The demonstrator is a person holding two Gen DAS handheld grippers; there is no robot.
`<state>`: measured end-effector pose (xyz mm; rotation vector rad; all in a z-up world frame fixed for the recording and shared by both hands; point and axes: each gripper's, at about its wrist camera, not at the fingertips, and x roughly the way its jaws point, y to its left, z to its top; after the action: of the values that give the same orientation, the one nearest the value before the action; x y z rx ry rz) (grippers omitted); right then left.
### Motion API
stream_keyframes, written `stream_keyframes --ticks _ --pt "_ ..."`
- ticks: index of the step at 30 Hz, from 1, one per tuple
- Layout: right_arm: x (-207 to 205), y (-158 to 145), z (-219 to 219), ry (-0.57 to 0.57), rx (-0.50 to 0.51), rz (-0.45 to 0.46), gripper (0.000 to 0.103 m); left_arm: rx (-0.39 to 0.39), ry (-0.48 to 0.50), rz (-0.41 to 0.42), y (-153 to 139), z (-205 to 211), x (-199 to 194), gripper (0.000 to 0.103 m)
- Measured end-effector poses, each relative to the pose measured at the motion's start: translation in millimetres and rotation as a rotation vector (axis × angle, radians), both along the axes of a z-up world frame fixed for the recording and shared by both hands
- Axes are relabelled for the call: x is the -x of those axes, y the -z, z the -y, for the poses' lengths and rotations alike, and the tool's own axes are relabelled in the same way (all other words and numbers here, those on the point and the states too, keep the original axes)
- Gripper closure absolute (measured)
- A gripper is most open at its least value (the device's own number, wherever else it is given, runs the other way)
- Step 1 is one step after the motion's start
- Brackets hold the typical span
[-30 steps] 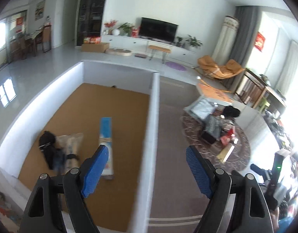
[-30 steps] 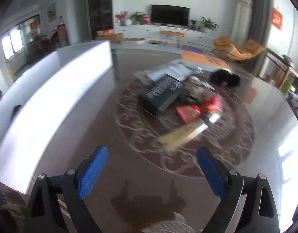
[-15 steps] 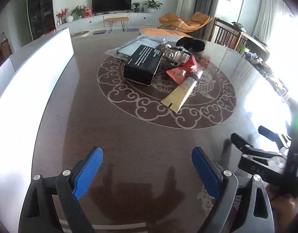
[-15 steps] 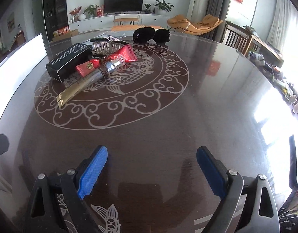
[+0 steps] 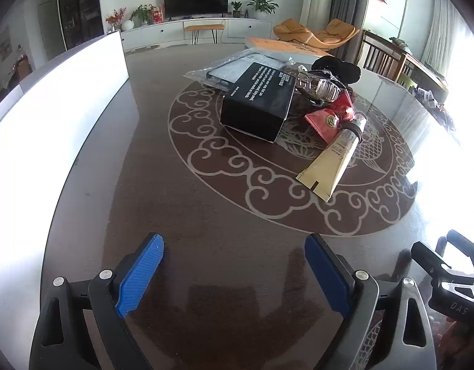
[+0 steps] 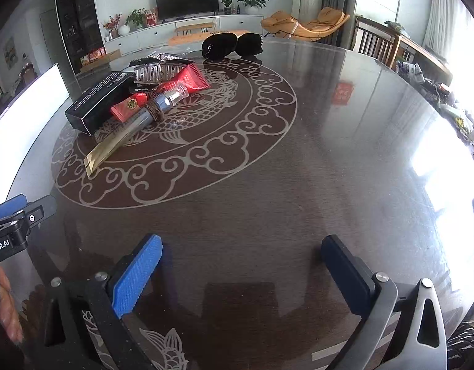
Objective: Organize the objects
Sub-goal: 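Return both grippers to the table above the remaining pile, then lower the right gripper onto the gold cream tube and close it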
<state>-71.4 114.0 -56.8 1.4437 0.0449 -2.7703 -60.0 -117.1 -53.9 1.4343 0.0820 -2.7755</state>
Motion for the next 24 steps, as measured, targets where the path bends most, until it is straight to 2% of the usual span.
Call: stream_keyframes --ticks 3,5,6,7,24 --pt "-0.1 0.0 -0.3 0.0 0.0 0.0 0.0 0.05 0.021 -0.012 2.3 -5.5 -0.9 0.009" --pt "0.2 -0.2 0.0 -0.001 0.0 0.0 0.0 0.043 0.027 -0.015 2.3 -5.6 -0.2 0.007" --pt "0.2 -0.2 -0.1 -0.001 0.0 0.0 0.0 0.044 0.03 -0.011 2.8 -6.2 0.8 0.001" --pt "0.2 0.0 -0.1 -0.001 0.0 0.0 0.0 0.045 0.031 -0.002 4.3 -6.6 2.5 0.0" --pt "0.3 -0.4 -0.4 -0.001 0.0 0.0 0.0 0.041 0.029 -0.001 5.1 -6.6 4.1 0.0"
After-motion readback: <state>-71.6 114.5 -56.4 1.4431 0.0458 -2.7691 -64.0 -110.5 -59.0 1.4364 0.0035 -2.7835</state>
